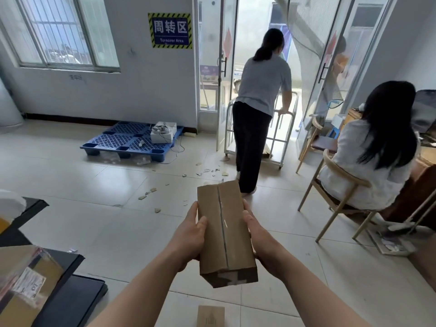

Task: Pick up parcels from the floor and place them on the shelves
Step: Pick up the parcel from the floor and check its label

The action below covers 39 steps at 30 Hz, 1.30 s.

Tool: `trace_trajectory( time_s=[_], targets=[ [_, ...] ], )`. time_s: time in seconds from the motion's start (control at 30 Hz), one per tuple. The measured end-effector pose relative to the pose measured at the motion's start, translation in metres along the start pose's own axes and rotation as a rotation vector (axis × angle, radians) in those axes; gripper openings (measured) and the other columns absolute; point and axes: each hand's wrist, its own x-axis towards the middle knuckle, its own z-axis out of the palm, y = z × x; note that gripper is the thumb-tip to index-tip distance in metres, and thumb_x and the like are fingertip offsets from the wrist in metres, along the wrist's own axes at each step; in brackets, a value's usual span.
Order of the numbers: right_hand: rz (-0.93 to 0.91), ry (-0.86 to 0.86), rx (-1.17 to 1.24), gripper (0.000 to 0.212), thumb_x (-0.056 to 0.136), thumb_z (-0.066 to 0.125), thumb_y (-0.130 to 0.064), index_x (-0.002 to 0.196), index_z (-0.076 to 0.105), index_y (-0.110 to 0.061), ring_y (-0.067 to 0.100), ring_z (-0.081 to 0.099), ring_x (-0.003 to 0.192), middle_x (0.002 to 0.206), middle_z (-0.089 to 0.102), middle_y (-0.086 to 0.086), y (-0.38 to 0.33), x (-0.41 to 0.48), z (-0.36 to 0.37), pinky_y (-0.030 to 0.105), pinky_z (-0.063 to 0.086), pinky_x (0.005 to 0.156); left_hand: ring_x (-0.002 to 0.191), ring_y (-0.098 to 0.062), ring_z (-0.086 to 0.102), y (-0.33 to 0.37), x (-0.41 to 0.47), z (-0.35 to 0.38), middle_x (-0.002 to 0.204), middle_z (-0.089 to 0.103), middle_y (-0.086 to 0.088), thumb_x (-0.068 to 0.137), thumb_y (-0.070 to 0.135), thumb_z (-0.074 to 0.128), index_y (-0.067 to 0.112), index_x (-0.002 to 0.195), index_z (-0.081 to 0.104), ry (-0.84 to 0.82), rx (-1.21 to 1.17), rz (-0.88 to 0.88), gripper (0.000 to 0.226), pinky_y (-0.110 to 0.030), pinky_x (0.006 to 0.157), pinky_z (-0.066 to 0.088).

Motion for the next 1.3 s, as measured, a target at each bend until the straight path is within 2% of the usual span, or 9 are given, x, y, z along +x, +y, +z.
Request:
trace_trajectory(
  time_s=[0.1, 0.33, 0.43, 0.5, 0.67, 0.77, 0.93, 1.1, 1.3],
  targets=[
    [0.008, -0.009, -0.005, 0.035, 0.103, 0.015, -0.042, 0.129, 0.023, -0.063, -0.008, 0.051, 0.100, 0.118, 0.047, -0.027, -0.007, -0.009, 0.003, 0.015, 0.046, 0.068, 0.099, -0.020, 0.064, 0.002, -0.010, 0.001, 0.121, 0.057, 0.004, 0.092, 0.047, 0.049, 0.042, 0.134, 0.030, 0.013, 0.017, 0.004, 0.047, -0.045, 0.076, 0.059],
    [-0.052, 0.004, -0.001, 0.045, 0.097, 0.041, -0.043, 0.141, 0.031, -0.048, 0.002, 0.046, 0.117, 0.142, 0.040, -0.009, -0.013, -0.008, 0.000, 0.009, 0.047, 0.070, 0.106, -0.019, 0.058, 0.009, -0.022, -0.005, 0.123, 0.049, 0.006, 0.084, 0.045, 0.064, 0.041, 0.144, 0.012, 0.033, -0.016, 0.040, 0.080, -0.042, 0.087, 0.054],
    [-0.046, 0.026, 0.000, 0.066, 0.084, 0.057, -0.055, 0.144, 0.030, -0.044, 0.011, 0.044, 0.123, 0.150, 0.031, -0.005, -0.018, -0.008, -0.003, 0.015, 0.043, 0.082, 0.105, -0.013, 0.058, 0.014, -0.027, -0.006, 0.130, 0.046, 0.008, 0.087, 0.042, 0.060, 0.044, 0.145, 0.009, 0.003, -0.074, 0.070, 0.077, -0.036, 0.082, 0.054],
    [-0.013, 0.006, 0.004, 0.079, 0.075, 0.062, -0.061, 0.145, 0.027, -0.045, 0.014, 0.051, 0.117, 0.145, 0.039, -0.003, -0.023, -0.010, -0.004, 0.022, 0.046, 0.083, 0.114, -0.019, 0.054, 0.014, -0.030, -0.009, 0.138, 0.038, 0.007, 0.088, 0.045, 0.057, 0.046, 0.146, 0.000, -0.022, -0.068, 0.067, 0.081, -0.042, 0.092, 0.051],
    [-0.004, 0.043, -0.060, 0.082, 0.075, 0.063, -0.062, 0.146, 0.023, -0.044, 0.019, 0.054, 0.113, 0.135, 0.046, -0.003, -0.028, -0.009, -0.004, 0.033, 0.046, 0.094, 0.129, -0.025, 0.043, 0.013, -0.031, -0.012, 0.155, 0.020, 0.004, 0.092, 0.047, 0.049, 0.053, 0.145, -0.004, -0.048, -0.004, 0.065, 0.076, -0.048, 0.104, 0.043],
    [-0.003, 0.039, -0.056, 0.086, 0.072, 0.064, -0.065, 0.145, 0.024, -0.046, 0.018, 0.056, 0.113, 0.138, 0.046, -0.004, -0.029, -0.008, -0.001, 0.035, 0.046, 0.098, 0.128, -0.023, 0.043, 0.014, -0.033, -0.013, 0.156, 0.019, 0.004, 0.093, 0.045, 0.048, 0.051, 0.146, -0.002, -0.040, 0.018, 0.095, 0.072, -0.043, 0.104, 0.043],
    [0.019, 0.084, -0.137, 0.109, 0.040, 0.068, -0.084, 0.137, 0.024, -0.060, 0.026, 0.054, 0.116, 0.140, 0.039, 0.000, -0.025, -0.004, 0.008, 0.044, 0.048, 0.099, 0.113, -0.018, 0.046, 0.015, -0.031, -0.024, 0.150, 0.030, -0.002, 0.096, 0.040, 0.045, 0.047, 0.148, 0.010, 0.011, 0.127, 0.137, 0.063, -0.036, 0.092, 0.046],
    [0.002, 0.060, -0.184, 0.104, 0.047, 0.069, -0.078, 0.139, 0.023, -0.058, 0.028, 0.055, 0.114, 0.135, 0.040, 0.003, -0.028, 0.000, 0.028, 0.045, 0.050, 0.097, 0.128, -0.026, 0.043, 0.012, -0.033, -0.040, 0.150, 0.030, -0.006, 0.099, 0.033, 0.041, 0.045, 0.147, 0.018, 0.100, 0.167, 0.143, 0.055, -0.043, 0.104, 0.041],
    [-0.053, 0.058, -0.301, 0.085, 0.074, 0.068, -0.059, 0.144, 0.022, -0.049, 0.027, 0.050, 0.115, 0.129, 0.035, 0.005, -0.036, -0.001, 0.051, 0.045, 0.048, 0.099, 0.132, -0.026, 0.041, 0.000, -0.041, -0.062, 0.151, 0.031, -0.002, 0.100, 0.030, 0.040, 0.045, 0.146, 0.023, 0.178, 0.129, 0.127, 0.051, -0.050, 0.107, 0.039]
  ],
)
